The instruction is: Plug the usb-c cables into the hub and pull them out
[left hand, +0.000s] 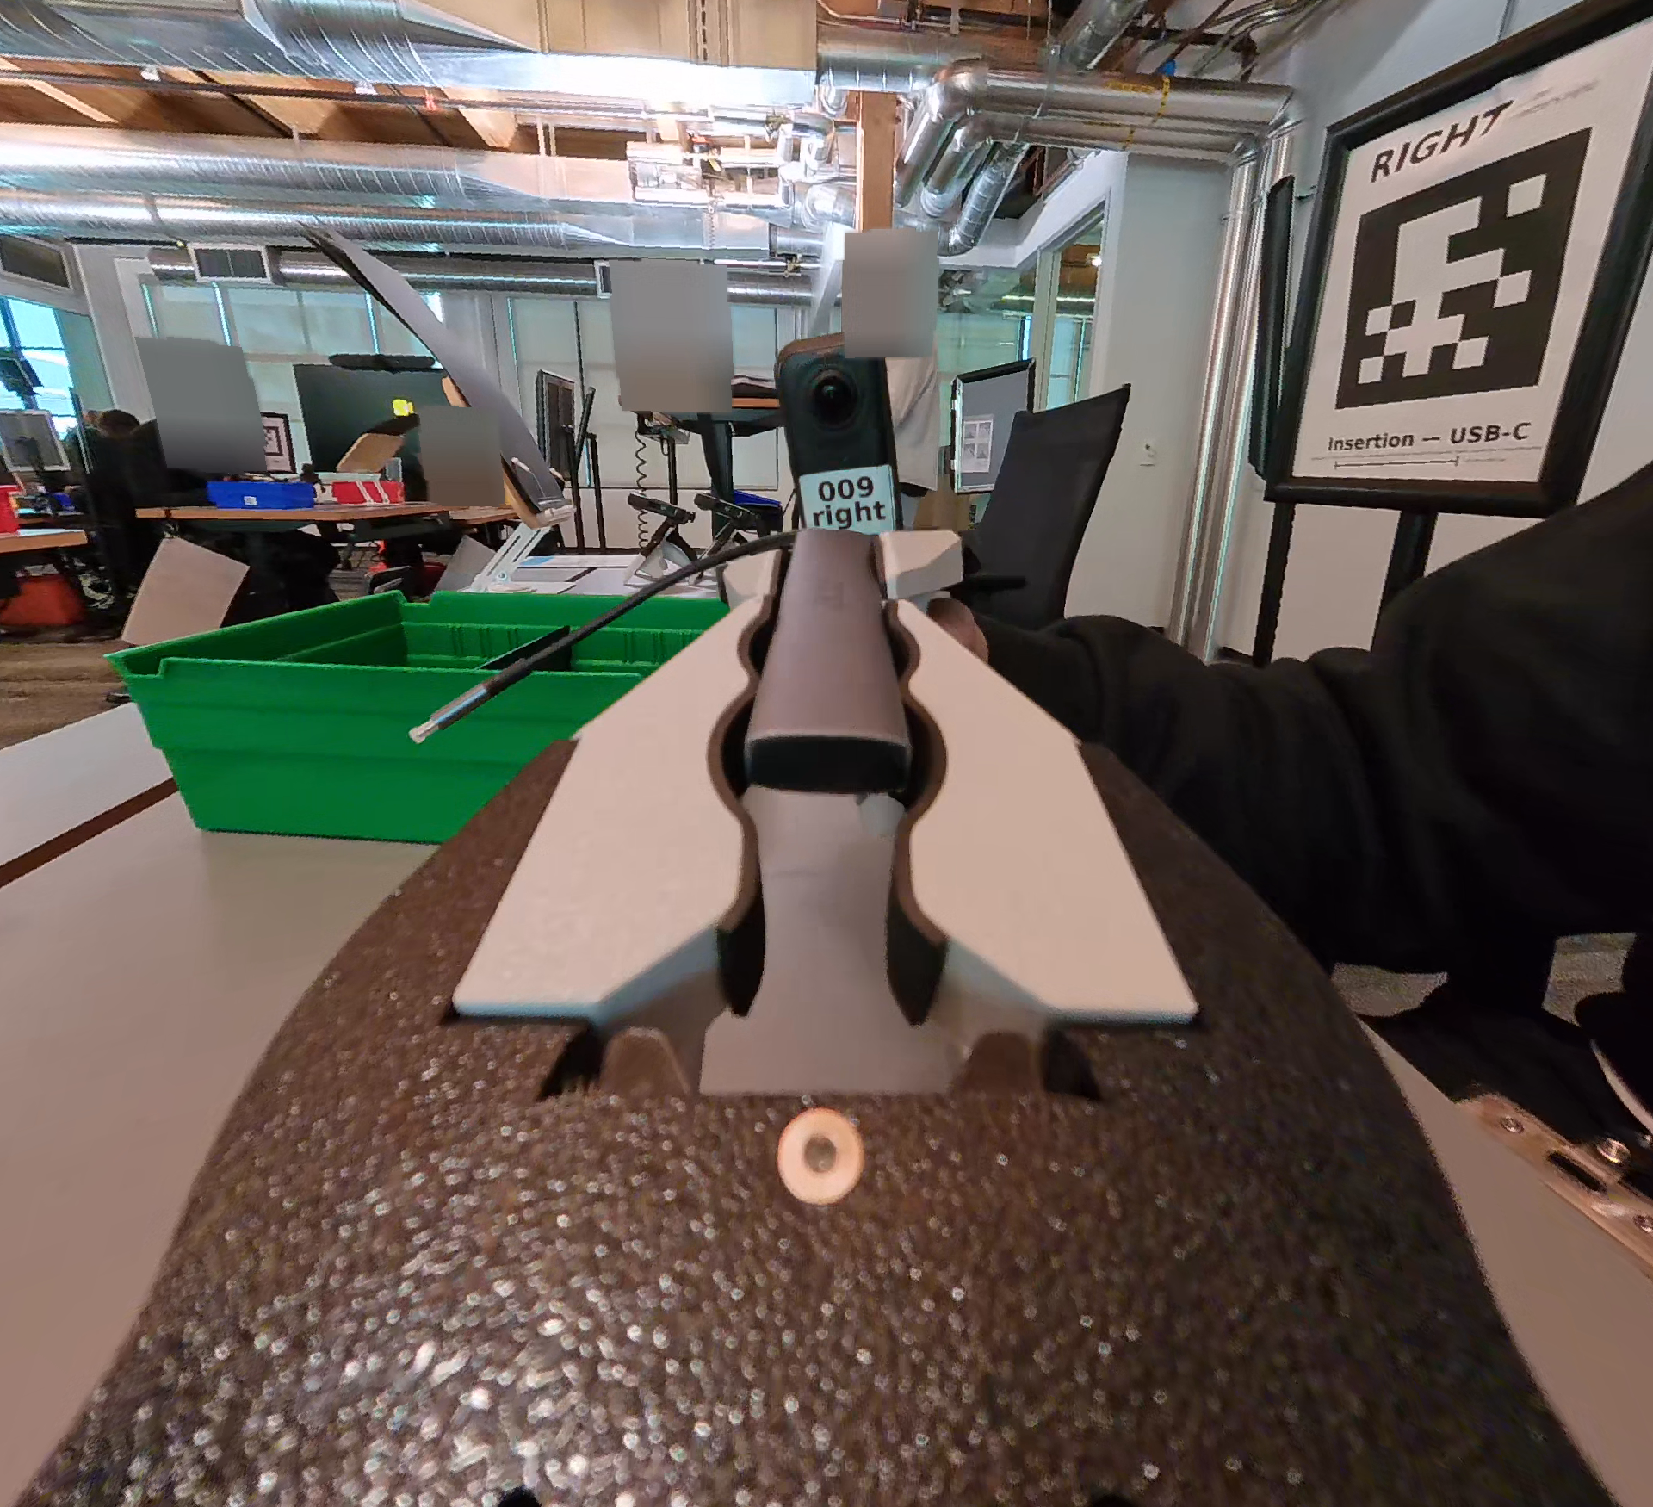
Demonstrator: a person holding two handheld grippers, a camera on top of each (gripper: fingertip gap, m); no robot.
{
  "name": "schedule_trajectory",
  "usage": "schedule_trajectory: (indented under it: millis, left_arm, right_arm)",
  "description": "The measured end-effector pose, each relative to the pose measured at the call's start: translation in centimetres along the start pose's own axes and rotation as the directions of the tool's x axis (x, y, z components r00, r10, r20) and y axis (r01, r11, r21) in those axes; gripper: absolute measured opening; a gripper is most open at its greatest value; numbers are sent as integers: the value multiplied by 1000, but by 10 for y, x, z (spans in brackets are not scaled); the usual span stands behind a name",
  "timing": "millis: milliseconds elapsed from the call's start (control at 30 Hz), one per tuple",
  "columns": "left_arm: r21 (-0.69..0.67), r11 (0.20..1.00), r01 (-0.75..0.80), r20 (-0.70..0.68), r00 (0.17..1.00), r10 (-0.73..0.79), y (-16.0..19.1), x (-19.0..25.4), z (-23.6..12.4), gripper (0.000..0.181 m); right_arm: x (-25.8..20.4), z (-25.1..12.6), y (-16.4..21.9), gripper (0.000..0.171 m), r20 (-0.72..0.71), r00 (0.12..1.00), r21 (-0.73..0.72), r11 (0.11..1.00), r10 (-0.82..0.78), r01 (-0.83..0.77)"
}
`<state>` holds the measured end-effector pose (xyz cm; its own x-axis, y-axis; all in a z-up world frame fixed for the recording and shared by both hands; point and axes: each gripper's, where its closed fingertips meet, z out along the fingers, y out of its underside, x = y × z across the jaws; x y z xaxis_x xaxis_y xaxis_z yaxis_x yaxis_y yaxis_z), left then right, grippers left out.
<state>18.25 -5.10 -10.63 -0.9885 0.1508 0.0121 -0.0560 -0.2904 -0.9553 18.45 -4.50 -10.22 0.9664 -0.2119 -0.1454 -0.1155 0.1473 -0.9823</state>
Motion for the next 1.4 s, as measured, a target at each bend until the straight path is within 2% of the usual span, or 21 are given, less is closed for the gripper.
schedule_trajectory:
  millis: [67, 100, 167, 233, 333, 467, 567, 633, 767, 867, 933, 1033, 1400]
  left_arm:
    - [9, 1000, 20, 18, 1000, -21, -1, -2, 3, 23]
    - [24, 999, 20, 59, 998, -22, -3, -6, 3, 30]
    - [59, 998, -31, 195, 981, 19, -10, -22, -2, 67]
    - [63, 996, -68, 305, 951, 46, -13, -37, -10, 82]
    - [45, 996, -82, 380, 923, 59, -12, -49, -16, 82]
    - [2, 997, -74, 388, 919, 68, -2, -52, -14, 78]
    - [-17, 997, -69, 385, 920, 70, 2, -52, -13, 75]
    - [-20, 998, -67, 388, 919, 70, 3, -53, -13, 73]
    - [-4, 998, -56, 394, 918, 53, 2, -55, -17, 70]
    - [15, 999, -41, 400, 916, 31, 1, -57, -19, 68]
    - [21, 999, -34, 397, 917, 23, 2, -58, -19, 67]
    - [29, 999, -17, 397, 918, 4, 2, -59, -19, 66]
    - [38, 999, 13, 381, 924, -26, 8, -59, -18, 64]
  right_arm:
    - [1, -3, -3, 22, -25, 999, -9, 1000, -23, 22]
    - [4, -5, -6, 22, -50, 998, -22, 999, -44, 43]
    - [14, -16, -19, 21, -136, 986, -44, 995, -92, 87]
    - [36, -35, -40, 21, -273, 951, -90, 988, -144, 124]
    - [86, -77, -67, 22, -500, 837, -265, 959, -223, 98]
    - [144, -126, -77, 22, -560, 753, -583, 810, -346, -62]
    - [193, -165, -73, 22, -629, 691, -679, 685, -355, -266]
    - [223, -184, -71, 22, -707, 635, -636, 674, -312, -377]
    - [250, -191, -54, 22, -822, 566, -447, 684, -59, -577]
    - [263, -192, -43, 22, -865, 495, -311, 684, 85, -660]
    - [265, -194, -34, 22, -874, 465, -270, 654, 141, -707]
    - [270, -196, -31, 22, -886, 402, -164, 656, 230, -737]
    - [278, -200, -50, 22, -861, 311, 25, 644, 402, -765]
